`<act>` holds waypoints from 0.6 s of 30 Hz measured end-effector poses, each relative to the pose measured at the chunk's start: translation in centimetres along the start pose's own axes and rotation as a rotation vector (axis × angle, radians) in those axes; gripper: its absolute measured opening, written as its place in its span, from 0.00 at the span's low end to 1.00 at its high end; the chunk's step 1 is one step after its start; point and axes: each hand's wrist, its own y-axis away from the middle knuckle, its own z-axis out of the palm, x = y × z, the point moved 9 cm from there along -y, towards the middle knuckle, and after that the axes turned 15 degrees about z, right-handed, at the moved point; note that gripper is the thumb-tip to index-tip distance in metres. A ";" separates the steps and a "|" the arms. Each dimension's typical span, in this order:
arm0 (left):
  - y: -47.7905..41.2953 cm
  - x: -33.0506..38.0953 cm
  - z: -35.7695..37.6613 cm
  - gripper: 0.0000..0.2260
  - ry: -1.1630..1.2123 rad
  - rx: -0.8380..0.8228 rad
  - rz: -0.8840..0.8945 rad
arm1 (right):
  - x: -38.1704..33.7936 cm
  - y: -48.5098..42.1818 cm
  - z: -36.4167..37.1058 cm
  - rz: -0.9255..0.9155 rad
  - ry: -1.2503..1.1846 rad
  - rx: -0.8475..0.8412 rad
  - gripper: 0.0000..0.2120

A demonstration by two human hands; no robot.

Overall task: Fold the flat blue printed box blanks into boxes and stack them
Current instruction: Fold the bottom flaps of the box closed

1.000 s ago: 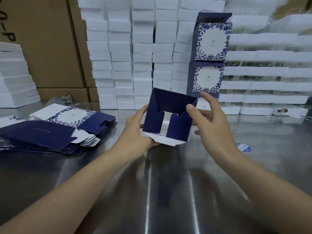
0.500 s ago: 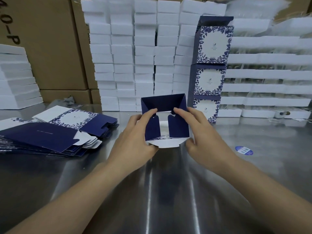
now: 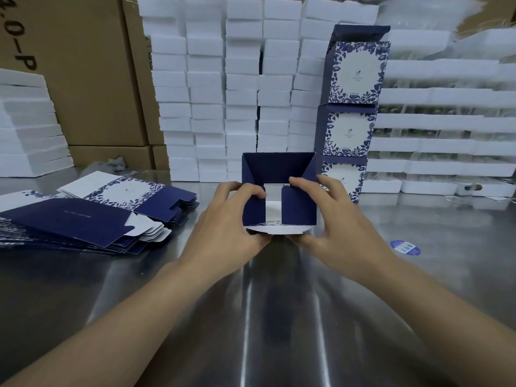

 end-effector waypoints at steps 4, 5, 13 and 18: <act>0.2 0.1 0.1 0.37 -0.181 -0.093 -0.004 | -0.2 0.1 0.0 0.007 0.013 -0.004 0.36; 0.2 0.1 0.1 0.38 -0.258 -0.119 -0.006 | -0.2 0.2 0.0 0.006 0.021 -0.008 0.36; 0.3 0.5 -0.1 0.33 -0.173 -0.086 -0.034 | -0.9 0.6 0.3 0.002 0.007 -0.029 0.37; -0.1 0.9 -0.5 0.31 0.086 0.018 -0.010 | -1.2 0.6 -0.6 0.020 -0.181 -0.013 0.44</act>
